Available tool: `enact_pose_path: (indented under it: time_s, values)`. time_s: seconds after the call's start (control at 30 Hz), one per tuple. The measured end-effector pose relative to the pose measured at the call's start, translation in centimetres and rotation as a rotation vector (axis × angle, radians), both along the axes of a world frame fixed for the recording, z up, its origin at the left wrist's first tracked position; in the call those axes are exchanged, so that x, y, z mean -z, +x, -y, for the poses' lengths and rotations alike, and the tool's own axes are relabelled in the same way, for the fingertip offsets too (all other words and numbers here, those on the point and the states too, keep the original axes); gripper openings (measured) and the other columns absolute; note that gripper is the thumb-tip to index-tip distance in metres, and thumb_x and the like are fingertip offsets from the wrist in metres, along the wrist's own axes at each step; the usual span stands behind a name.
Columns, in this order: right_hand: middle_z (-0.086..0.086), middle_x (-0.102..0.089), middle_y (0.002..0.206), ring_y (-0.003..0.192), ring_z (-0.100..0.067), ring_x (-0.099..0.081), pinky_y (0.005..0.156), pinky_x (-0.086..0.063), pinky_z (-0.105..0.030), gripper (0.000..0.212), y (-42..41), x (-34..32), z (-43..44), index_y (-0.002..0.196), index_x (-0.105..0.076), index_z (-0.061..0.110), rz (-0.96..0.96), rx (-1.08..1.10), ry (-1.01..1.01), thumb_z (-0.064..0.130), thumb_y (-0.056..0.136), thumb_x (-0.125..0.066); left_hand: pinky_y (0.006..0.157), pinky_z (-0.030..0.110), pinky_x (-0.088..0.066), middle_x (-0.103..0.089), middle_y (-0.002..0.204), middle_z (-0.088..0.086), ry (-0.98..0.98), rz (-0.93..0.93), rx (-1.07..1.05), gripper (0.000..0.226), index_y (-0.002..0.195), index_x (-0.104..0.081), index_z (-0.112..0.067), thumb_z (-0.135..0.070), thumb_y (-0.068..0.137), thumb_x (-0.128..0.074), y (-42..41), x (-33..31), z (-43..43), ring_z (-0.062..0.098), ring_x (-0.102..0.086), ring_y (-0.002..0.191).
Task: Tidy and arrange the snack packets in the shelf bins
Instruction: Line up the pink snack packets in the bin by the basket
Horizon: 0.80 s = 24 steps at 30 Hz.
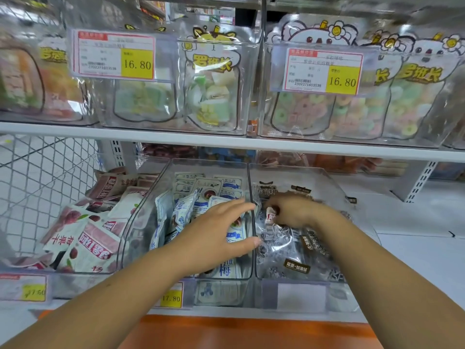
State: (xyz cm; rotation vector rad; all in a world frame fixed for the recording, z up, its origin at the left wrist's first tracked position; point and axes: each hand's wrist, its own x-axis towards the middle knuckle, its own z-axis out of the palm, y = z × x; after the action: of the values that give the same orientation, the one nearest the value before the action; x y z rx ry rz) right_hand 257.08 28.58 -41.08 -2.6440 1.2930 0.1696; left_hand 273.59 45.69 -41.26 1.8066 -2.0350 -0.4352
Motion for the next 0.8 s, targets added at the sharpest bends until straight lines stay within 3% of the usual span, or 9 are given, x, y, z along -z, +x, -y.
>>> enact_pose_path:
  time_s: [0.1,0.17,0.23,0.37,0.47,0.53,0.63,0.7,0.8]
  values:
    - [0.0,-0.065,0.098,0.082,-0.021,-0.067,0.071,-0.058,-0.037,0.027,-0.5,-0.1,-0.4,0.109,-0.06,0.03,0.187,0.068,0.03,0.023,0.085,-0.071,0.114,0.029,-0.017,-0.005,0.156,-0.029,0.004,-0.001,-0.004,0.07,0.145,-0.017,-0.053,-0.071,0.084,-0.045,0.0,-0.3,-0.1,-0.003,-0.009,0.142]
    - [-0.001,-0.065,0.091,0.073,-0.018,-0.065,0.057,-0.055,-0.027,0.019,-1.0,-1.0,-0.9,0.09,-0.061,0.029,0.409,0.093,0.03,0.016,0.082,-0.073,0.117,0.033,-0.018,-0.005,0.156,-0.028,0.002,-0.013,-0.006,0.071,0.145,-0.018,-0.053,-0.072,0.082,-0.046,0.0,-0.3,-0.2,-0.002,-0.009,0.143]
    - [-0.004,-0.066,0.091,0.066,-0.013,-0.065,0.045,-0.047,-0.016,0.017,-1.7,-2.1,-1.9,0.085,-0.063,0.023,0.66,0.115,0.071,0.008,0.081,-0.073,0.118,0.035,-0.018,-0.005,0.156,-0.028,0.0,-0.046,-0.011,0.073,0.146,-0.019,-0.052,-0.071,0.082,-0.05,0.0,-0.5,-0.2,-0.001,-0.009,0.144]
    - [0.014,-0.066,0.09,0.077,-0.009,-0.065,0.064,-0.05,-0.023,0.017,-3.4,-4.1,-3.7,0.086,-0.066,0.03,0.85,0.108,-0.089,0.014,0.082,-0.072,0.116,0.028,-0.017,-0.006,0.157,-0.025,-0.021,-0.14,-0.032,0.082,0.148,-0.011,-0.049,-0.062,0.083,-0.06,-0.6,-1.2,-0.3,0.0,-0.011,0.144]
    - [0.012,-0.068,0.077,0.06,0.005,-0.059,0.053,-0.043,-0.01,0.009,-4.1,-5.4,-5.6,0.085,-0.068,0.02,1.124,0.148,-0.065,0.012,0.083,-0.072,0.115,0.033,-0.024,-0.018,0.156,-0.021,-0.063,-0.275,-0.068,0.086,0.147,-0.012,-0.051,-0.063,0.079,-0.063,-1.4,-1.7,-0.4,0.004,-0.022,0.141]
    - [0.008,-0.068,0.068,0.054,0.003,-0.058,0.051,-0.045,-0.013,0.003,-4.1,-5.8,-7.2,0.085,-0.068,0.012,1.25,0.167,0.08,0.011,0.085,-0.071,0.109,0.033,-0.036,-0.038,0.147,-0.022,-0.126,-0.436,-0.087,0.079,0.143,-0.025,-0.048,-0.06,0.077,-0.068,-1.9,-2.2,-0.5,0.001,-0.039,0.132]
    - [0.003,-0.072,0.075,0.061,-0.003,-0.065,0.053,-0.05,-0.02,0.005,-3.3,-5.3,-9.1,0.09,-0.065,0.01,1.293,0.176,0.235,0.009,0.086,-0.069,0.094,0.032,-0.051,-0.064,0.118,-0.018,-0.161,-0.752,-0.161,0.047,0.126,-0.051,-0.035,-0.037,0.084,-0.071,-2.0,-2.8,-1.0,0.001,-0.062,0.107]
    - [-0.002,-0.074,0.082,0.059,-0.006,-0.065,0.048,-0.048,-0.021,0.012,-2.4,-5.2,-10.1,0.098,-0.063,0.008,1.265,0.186,0.308,0.011,0.088,-0.068,0.078,0.034,-0.059,-0.069,0.114,-0.003,-0.105,-0.986,-0.196,0.032,0.118,-0.056,-0.023,-0.018,0.088,-0.068,-1.4,-3.0,-1.7,0.013,-0.067,0.101]
    - [-0.006,-0.074,0.086,0.069,-0.022,-0.069,0.059,-0.056,-0.038,0.017,-0.8,-5.1,-10.7,0.103,-0.057,0.014,1.118,0.141,0.283,0.026,0.092,-0.063,0.062,0.03,-0.059,-0.068,0.111,0.008,-0.156,-1.106,-0.327,0.026,0.112,-0.057,-0.016,-0.008,0.089,-0.065,1.0,-2.9,-2.9,0.021,-0.07,0.092]
